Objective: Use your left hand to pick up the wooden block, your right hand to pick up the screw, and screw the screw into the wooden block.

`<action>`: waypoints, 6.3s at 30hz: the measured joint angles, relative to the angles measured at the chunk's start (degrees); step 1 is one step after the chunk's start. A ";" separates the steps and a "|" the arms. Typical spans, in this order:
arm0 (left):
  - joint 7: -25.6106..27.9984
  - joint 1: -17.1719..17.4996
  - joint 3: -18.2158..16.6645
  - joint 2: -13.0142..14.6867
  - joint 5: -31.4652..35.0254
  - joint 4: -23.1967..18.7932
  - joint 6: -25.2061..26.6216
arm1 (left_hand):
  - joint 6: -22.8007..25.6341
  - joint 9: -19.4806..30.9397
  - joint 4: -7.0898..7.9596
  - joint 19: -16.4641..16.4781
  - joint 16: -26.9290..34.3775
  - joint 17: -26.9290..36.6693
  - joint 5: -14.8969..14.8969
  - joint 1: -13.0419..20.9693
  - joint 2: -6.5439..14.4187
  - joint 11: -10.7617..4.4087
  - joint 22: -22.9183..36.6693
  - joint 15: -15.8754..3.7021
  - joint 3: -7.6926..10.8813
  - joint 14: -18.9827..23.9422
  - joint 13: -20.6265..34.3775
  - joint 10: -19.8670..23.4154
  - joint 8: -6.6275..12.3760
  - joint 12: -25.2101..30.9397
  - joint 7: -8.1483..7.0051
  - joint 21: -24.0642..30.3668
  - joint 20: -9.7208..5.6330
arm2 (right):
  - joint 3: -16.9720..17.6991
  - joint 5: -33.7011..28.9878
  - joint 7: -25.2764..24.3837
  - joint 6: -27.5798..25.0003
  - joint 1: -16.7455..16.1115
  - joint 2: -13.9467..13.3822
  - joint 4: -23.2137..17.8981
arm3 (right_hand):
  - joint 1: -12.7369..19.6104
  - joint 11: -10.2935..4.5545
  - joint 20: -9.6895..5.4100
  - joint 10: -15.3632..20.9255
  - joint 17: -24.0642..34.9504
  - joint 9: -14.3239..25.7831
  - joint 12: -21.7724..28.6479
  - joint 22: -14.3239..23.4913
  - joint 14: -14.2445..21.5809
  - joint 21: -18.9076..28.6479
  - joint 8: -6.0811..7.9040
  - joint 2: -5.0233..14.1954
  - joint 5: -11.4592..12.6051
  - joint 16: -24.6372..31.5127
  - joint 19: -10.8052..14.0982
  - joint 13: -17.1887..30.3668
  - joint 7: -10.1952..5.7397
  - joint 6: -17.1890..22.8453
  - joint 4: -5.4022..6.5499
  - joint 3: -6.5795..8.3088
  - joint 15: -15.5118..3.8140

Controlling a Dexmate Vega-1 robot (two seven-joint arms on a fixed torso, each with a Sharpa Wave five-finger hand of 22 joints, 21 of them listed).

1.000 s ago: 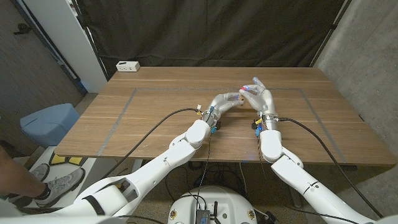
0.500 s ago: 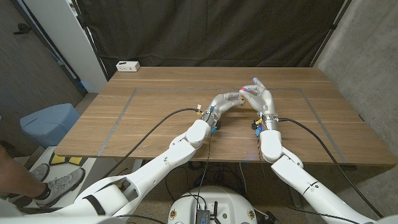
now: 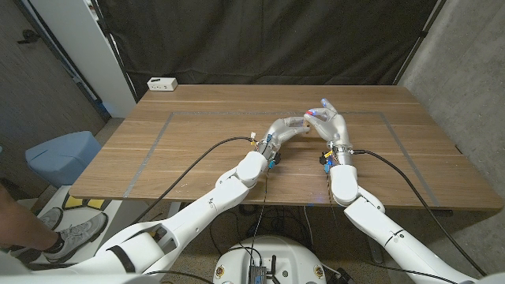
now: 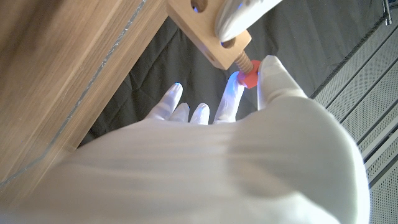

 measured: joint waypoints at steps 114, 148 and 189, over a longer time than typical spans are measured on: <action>0.28 0.97 0.32 0.44 0.65 -2.08 0.69 | 0.00 0.04 -0.05 0.00 0.00 0.00 0.17 0.19 0.33 -0.15 0.00 0.00 -0.21 0.00 0.84 0.13 0.00 -0.56 0.00 0.00 0.00 | 1.09 0.38 -0.45 0.93 -1.31 -0.26 -0.12 | -0.10 0.00 0.00 0.00 -0.02 -0.50 0.00 0.00 0.31 0.00 1.12 -0.10 -0.17 -0.27 0.00 0.00 0.10 0.08 0.07 0.07 0.30; 0.00 0.37 0.47 -0.03 0.36 -0.83 0.58 | -0.01 0.04 -0.28 0.00 0.00 0.00 0.20 -0.14 0.61 -0.25 0.00 0.00 -0.45 0.00 0.81 0.22 -0.01 -0.40 0.00 0.00 0.00 | 1.09 -0.10 -1.48 1.44 -0.76 0.85 0.28 | -0.10 0.31 0.00 0.31 -0.02 -0.79 0.00 0.00 0.30 0.00 1.09 -0.10 -0.19 -0.27 0.00 0.00 0.10 0.08 -0.04 0.18 0.30; -0.45 -0.12 0.38 -0.18 -0.08 -0.06 0.46 | -0.01 0.03 -0.03 0.00 0.00 0.00 0.17 -0.04 0.50 -0.15 0.00 0.00 -0.68 0.00 1.08 0.12 -0.19 -0.78 0.00 0.00 0.00 | 0.19 0.04 -2.66 1.86 0.27 2.14 2.41 | -0.06 0.09 0.00 0.09 -0.03 -0.78 0.00 0.00 0.61 0.00 1.73 -0.06 -0.22 -0.27 0.00 0.00 0.19 -0.02 -0.16 0.49 0.00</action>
